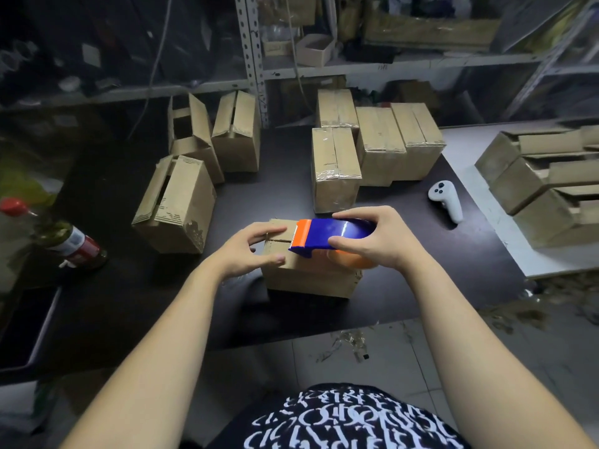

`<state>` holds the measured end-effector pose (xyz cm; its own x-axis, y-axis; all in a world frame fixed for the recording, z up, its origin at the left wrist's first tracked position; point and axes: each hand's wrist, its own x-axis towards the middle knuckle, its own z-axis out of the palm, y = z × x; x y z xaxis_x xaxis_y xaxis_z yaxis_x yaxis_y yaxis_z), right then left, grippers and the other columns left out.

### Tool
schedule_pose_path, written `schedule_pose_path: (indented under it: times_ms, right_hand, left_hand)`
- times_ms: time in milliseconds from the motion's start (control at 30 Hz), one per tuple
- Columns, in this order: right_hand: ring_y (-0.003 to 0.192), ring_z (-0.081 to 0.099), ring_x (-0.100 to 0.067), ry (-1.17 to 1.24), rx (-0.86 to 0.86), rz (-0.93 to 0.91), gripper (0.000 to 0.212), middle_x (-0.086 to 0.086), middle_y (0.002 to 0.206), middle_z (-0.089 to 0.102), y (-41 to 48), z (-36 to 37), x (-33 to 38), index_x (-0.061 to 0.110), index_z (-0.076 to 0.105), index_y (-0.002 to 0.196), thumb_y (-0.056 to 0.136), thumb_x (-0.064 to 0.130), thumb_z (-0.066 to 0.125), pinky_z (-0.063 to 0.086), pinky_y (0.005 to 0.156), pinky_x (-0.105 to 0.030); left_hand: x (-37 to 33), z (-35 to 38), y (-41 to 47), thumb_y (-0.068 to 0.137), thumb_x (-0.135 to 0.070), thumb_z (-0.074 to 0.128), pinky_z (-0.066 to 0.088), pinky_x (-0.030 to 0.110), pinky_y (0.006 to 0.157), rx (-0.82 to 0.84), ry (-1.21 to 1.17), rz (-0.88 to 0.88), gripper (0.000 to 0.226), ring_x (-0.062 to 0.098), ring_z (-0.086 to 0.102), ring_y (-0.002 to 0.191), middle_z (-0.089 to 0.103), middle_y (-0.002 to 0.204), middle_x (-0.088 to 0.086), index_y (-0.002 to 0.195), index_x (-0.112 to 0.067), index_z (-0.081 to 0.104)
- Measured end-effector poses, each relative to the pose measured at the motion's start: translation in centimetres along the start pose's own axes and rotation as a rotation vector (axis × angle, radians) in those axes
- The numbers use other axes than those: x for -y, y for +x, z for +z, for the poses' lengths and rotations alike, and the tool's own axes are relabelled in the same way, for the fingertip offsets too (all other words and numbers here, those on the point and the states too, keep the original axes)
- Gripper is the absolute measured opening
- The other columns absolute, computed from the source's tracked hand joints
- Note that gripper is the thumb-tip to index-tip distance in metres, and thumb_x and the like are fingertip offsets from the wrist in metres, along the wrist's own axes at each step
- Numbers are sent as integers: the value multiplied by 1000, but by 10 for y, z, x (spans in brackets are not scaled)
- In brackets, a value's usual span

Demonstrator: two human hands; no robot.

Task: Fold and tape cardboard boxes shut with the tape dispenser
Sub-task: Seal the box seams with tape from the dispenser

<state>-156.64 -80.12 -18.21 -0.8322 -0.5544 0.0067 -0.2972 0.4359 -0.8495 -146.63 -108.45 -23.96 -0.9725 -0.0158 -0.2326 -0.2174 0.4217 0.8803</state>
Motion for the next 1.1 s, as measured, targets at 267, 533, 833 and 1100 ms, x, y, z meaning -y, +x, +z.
schedule_pose_path:
  times_ms: [267, 533, 833, 1100]
  right_hand:
    - [101, 67, 1, -13, 2, 18, 42, 18, 107, 75, -3, -16, -3, 31, 79, 112, 72, 34, 91, 54, 84, -16]
    - [93, 70, -2, -12, -30, 21, 35, 16, 98, 77, 3, -32, 0, 30, 80, 104, 71, 27, 92, 57, 79, -19]
    - [106, 69, -3, 57, 194, 126, 38, 13, 112, 75, -6, -60, -10, 34, 73, 121, 85, 28, 83, 57, 89, -24]
    - [95, 70, -1, 0, -14, 93, 26, 17, 97, 77, -13, -56, -13, 31, 80, 105, 83, 17, 79, 53, 83, -18]
  left_hand:
    - [1, -1, 8, 76, -54, 79, 38, 16, 91, 19, 89, 4, 69, -1, 43, 127, 44, 146, -16, 139, -42, 56]
    - [-4, -5, 13, 80, -44, 82, 38, 27, 102, 39, 117, 2, 64, -5, 44, 124, 47, 141, -19, 139, -41, 57]
    - [-5, -7, 19, 77, -50, 82, 41, 28, 102, 48, 144, -12, 65, -5, 46, 128, 49, 142, -20, 137, -45, 57]
    - [-9, -10, 20, 77, -54, 82, 42, 38, 113, 70, 140, -20, 64, -1, 48, 131, 51, 143, -23, 136, -50, 57]
